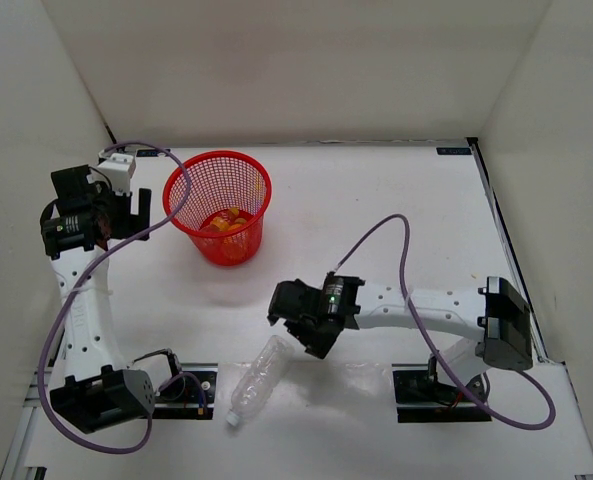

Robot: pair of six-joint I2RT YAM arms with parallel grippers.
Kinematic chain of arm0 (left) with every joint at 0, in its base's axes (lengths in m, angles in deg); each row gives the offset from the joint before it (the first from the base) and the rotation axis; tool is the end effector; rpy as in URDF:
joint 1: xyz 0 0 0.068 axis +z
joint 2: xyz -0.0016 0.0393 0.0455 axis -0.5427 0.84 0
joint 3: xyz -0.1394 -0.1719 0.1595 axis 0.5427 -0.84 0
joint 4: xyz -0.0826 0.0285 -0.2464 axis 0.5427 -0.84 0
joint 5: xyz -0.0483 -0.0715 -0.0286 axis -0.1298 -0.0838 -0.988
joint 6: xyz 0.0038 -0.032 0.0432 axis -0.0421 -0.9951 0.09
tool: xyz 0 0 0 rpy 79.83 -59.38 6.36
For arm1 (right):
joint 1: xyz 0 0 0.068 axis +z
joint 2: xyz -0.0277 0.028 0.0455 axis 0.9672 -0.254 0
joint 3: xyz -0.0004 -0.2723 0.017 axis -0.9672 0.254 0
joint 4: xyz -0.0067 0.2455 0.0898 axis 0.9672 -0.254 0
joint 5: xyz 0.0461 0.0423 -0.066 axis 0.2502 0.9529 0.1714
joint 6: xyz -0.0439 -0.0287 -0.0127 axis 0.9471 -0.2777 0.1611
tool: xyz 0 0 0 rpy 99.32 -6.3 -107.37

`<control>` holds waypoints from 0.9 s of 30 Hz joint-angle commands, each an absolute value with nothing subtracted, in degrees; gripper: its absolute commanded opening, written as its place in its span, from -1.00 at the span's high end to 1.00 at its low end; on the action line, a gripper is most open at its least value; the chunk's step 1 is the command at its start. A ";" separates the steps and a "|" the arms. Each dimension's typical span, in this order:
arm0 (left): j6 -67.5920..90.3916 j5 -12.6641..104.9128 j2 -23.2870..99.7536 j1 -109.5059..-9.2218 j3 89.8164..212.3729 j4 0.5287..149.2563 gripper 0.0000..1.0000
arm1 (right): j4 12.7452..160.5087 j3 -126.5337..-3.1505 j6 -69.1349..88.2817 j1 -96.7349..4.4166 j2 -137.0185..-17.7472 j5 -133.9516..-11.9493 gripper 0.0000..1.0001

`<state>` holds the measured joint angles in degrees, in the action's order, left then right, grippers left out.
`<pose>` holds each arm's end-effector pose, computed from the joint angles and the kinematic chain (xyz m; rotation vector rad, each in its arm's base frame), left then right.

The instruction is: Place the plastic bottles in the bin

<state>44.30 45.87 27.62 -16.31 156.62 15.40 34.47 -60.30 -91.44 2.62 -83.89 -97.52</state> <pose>0.2036 0.0550 0.3890 0.1704 2.3355 0.1536 0.0727 0.2904 0.2641 0.8014 2.7024 0.5364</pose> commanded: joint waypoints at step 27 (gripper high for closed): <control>46.71 44.54 17.41 -16.08 152.84 11.18 -1.00 | 43.01 -59.87 -99.36 8.21 -99.84 -93.15 0.08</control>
<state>46.05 44.41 18.94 -16.31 153.29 11.53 45.62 -59.27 -97.52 8.04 -99.22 -90.31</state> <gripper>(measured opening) 0.998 0.570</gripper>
